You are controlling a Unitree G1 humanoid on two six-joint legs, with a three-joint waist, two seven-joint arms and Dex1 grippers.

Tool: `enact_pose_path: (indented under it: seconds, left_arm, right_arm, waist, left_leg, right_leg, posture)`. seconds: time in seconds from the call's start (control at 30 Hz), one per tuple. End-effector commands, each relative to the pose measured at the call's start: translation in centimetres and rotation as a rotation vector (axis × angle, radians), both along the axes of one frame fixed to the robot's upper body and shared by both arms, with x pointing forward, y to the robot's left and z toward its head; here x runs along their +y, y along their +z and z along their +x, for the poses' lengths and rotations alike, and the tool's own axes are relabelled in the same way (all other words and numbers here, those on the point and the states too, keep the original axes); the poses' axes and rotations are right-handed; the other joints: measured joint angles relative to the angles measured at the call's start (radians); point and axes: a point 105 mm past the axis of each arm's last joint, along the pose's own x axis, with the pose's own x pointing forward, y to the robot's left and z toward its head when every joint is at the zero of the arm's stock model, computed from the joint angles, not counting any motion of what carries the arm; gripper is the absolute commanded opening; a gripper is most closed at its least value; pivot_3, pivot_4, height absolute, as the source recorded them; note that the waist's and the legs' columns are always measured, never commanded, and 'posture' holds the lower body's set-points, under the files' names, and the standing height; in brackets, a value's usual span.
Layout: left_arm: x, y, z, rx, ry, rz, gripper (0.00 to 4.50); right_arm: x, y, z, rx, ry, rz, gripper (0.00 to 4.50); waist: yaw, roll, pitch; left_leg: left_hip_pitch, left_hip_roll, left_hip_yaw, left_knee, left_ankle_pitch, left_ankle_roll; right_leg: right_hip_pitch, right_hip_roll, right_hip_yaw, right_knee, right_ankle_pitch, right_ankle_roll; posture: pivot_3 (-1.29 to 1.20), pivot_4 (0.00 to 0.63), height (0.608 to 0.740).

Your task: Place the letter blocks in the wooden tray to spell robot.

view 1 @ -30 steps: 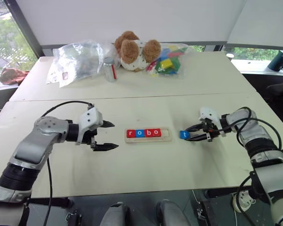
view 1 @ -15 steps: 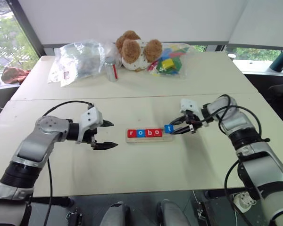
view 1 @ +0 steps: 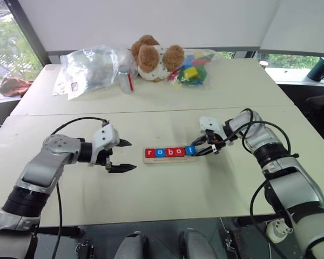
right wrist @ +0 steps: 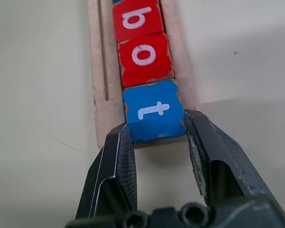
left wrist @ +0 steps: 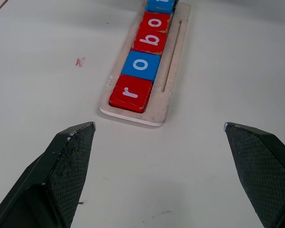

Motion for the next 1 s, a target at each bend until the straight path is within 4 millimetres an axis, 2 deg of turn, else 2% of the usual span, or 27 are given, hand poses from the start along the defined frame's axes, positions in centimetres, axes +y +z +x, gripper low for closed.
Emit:
enact_pose_path:
  seconds: [0.03,0.3,0.37,0.53,0.77,0.9,1.0]
  left_arm:
    - [-0.4,0.9,-0.2,-0.046,-0.018,-0.009,4.5]
    - [-0.5,0.7,-0.2,-0.049,-0.012,-0.005,4.5]
    - [-0.5,0.6,-0.1,-0.049,-0.01,-0.004,4.5]
    - [-0.5,0.6,0.0,-0.051,-0.007,-0.007,4.5]
    - [-0.6,0.8,0.3,-0.061,-0.007,-0.011,4.5]
    - [-0.6,0.8,0.4,-0.061,-0.008,-0.013,4.5]
    - [-0.7,0.9,0.5,-0.061,-0.011,-0.016,4.5]
  right_arm:
    - [0.6,1.0,0.1,-0.026,0.041,-0.006,1.1]
    - [1.0,0.6,0.1,-0.009,0.042,-0.015,1.1]
    - [1.2,0.9,0.2,-0.011,0.033,-0.001,2.15]
    - [1.2,2.0,0.5,-0.023,0.009,0.036,4.45]
    - [0.5,4.7,0.8,-0.072,-0.052,0.109,4.45]
    - [-1.5,4.2,1.4,-0.145,-0.114,0.054,4.45]
    - [-1.9,3.7,1.8,-0.167,-0.14,0.041,4.45]
  waist:
    - [0.0,0.0,0.0]
    - [-0.001,0.0,0.0]
    - [-0.001,0.0,0.0]
    - [-0.001,0.0,0.0]
    - [0.002,0.0,0.0]
    - [0.003,0.0,0.0]
    - [0.0,0.0,0.0]
  left_leg:
    - [0.0,0.0,0.0,0.0,0.0,0.0]
    - [0.0,0.0,0.0,0.0,0.0,0.0]
    - [0.0,0.0,0.0,0.0,0.0,0.0]
    - [0.0,0.0,0.0,0.0,0.0,0.0]
    - [0.0,0.0,0.0,0.0,0.0,0.0]
    - [0.0,0.0,0.0,0.0,0.0,0.0]
    - [0.0,0.0,0.0,0.0,0.0,0.0]
  right_leg:
    - [0.0,0.0,0.0,0.0,0.0,0.0]
    - [0.0,0.0,0.0,0.0,0.0,0.0]
    - [0.0,0.0,0.0,0.0,0.0,0.0]
    - [0.0,0.0,0.0,0.0,0.0,0.0]
    - [0.0,0.0,0.0,0.0,0.0,0.0]
    - [0.0,0.0,0.0,0.0,0.0,0.0]
    - [0.0,0.0,0.0,0.0,0.0,0.0]
  posture:
    - [0.0,0.15,0.74]
    - [0.0,0.15,0.74]
    - [0.0,0.15,0.74]
    - [0.0,0.15,0.74]
    - [0.0,0.15,0.74]
    - [0.0,0.15,0.74]
    - [0.0,0.15,0.74]
